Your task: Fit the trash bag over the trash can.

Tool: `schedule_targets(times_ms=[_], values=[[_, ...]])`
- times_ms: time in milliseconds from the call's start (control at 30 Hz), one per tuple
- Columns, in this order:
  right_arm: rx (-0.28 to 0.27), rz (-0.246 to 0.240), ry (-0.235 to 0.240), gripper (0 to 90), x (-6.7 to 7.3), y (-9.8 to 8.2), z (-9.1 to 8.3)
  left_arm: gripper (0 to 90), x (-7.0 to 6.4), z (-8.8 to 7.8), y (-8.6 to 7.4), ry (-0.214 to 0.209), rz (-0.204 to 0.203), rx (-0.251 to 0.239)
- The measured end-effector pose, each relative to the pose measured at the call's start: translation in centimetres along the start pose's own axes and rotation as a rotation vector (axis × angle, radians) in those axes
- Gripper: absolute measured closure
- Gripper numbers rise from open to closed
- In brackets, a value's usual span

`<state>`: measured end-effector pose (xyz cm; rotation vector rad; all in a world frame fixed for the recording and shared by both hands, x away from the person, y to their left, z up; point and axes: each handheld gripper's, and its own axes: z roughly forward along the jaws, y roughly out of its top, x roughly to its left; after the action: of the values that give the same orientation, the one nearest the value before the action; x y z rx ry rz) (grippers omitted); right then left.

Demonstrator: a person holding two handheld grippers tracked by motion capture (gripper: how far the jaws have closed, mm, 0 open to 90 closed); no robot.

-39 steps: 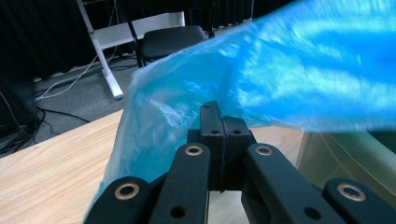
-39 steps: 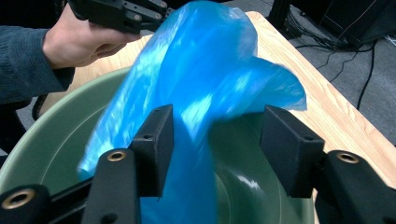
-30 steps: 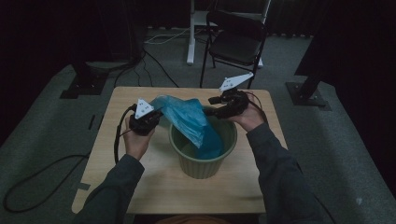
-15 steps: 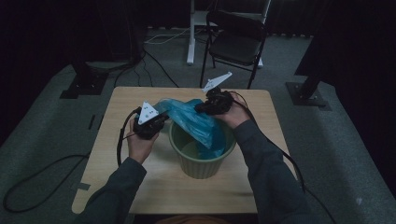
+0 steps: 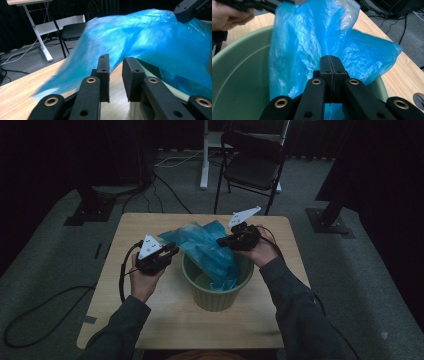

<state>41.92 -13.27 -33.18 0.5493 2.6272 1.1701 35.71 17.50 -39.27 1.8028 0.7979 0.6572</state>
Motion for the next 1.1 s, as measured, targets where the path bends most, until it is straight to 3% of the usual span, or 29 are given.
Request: schedule_targets(times_ms=[133,200,267,533,733,867,1033,1067,1100], values=[[-0.006,-0.006,0.0,90.0,0.6,-1.0,-0.5,68.9,0.8,-0.7,0.7,-0.008,-0.039,-0.027],[-0.009,-0.008,0.002,90.0,0.7,-1.2,-0.6,67.4,0.8,-0.7,0.7,-0.008,-0.039,-0.027],[-0.012,-0.012,0.006,90.0,0.9,-1.5,-0.7,62.8,0.8,-0.1,2.0,-0.028,-0.042,-0.02],[-0.017,-0.018,0.013,90.0,1.2,-1.8,-0.8,53.8,0.9,2.3,3.6,-0.062,-0.043,0.031],[-0.017,-0.033,0.02,90.0,1.4,-1.8,-0.6,49.9,1.3,4.5,4.7,-0.111,-0.095,0.068],[-0.016,-0.036,0.02,90.0,1.5,-1.8,-0.7,58.8,1.4,5.4,4.7,-0.152,-0.132,0.104],[-0.02,-0.041,0.027,89.9,1.6,-1.9,-0.9,83.1,0.8,5.4,4.8,-0.141,-0.087,0.112],[-0.021,-0.042,0.028,89.9,1.7,-2.0,-0.9,83.1,0.8,5.4,4.8,-0.141,-0.087,0.112],[-0.019,-0.043,0.031,89.8,1.7,-2.1,-1.0,89.8,0.2,4.9,4.9,-0.146,-0.053,0.1]])
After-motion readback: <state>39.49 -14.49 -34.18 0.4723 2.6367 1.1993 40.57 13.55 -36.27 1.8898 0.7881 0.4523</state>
